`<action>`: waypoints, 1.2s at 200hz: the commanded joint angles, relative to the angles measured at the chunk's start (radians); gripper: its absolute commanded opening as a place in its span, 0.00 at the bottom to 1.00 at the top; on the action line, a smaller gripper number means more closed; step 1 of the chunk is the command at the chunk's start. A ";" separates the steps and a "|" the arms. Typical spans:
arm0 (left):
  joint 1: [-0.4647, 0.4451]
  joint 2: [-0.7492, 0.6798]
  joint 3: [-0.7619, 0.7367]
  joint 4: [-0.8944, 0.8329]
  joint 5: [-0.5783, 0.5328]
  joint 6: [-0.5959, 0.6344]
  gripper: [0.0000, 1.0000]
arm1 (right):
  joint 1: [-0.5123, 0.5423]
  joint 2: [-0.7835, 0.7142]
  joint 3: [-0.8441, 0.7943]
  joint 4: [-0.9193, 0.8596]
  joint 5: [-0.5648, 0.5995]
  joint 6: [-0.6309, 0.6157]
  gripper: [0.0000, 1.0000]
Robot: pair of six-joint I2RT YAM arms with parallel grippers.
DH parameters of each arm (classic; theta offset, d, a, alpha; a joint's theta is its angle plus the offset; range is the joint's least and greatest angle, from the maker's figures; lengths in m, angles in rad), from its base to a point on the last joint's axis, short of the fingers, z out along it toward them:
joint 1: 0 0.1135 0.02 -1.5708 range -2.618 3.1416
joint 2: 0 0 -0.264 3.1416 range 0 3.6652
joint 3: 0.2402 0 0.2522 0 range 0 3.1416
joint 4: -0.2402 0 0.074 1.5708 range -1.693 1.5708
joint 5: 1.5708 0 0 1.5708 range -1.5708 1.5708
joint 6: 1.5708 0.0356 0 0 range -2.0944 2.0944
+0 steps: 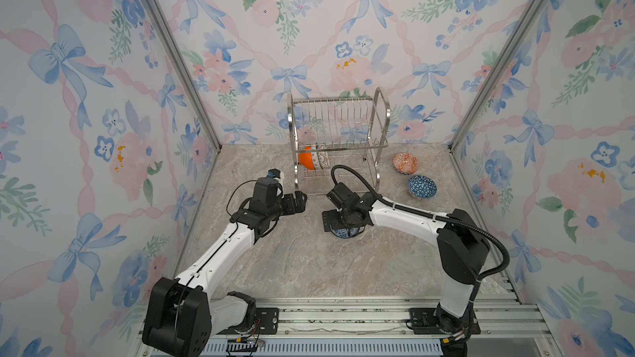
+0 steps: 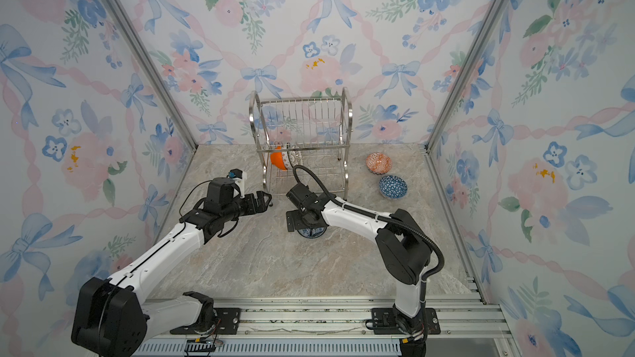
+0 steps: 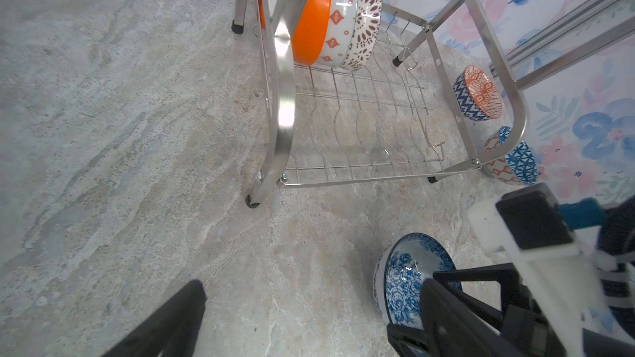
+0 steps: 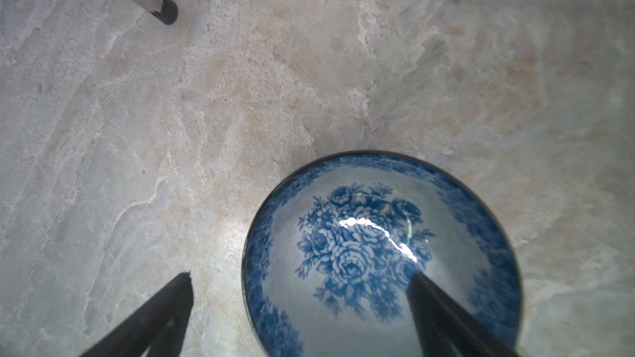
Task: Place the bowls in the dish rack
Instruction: 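Close the right gripper on the rim and drag the bowl toward the rack, then lift the blue-and-white bowl and tilt it upright toward the rack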
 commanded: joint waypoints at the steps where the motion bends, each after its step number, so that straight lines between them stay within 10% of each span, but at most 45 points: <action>1: 0.022 -0.002 -0.033 0.103 0.072 -0.053 0.98 | 0.022 0.051 0.049 0.009 -0.004 0.006 0.95; 240: 0.056 0.027 -0.086 0.137 0.126 -0.084 0.98 | 0.015 0.187 0.235 -0.187 -0.015 -0.048 0.10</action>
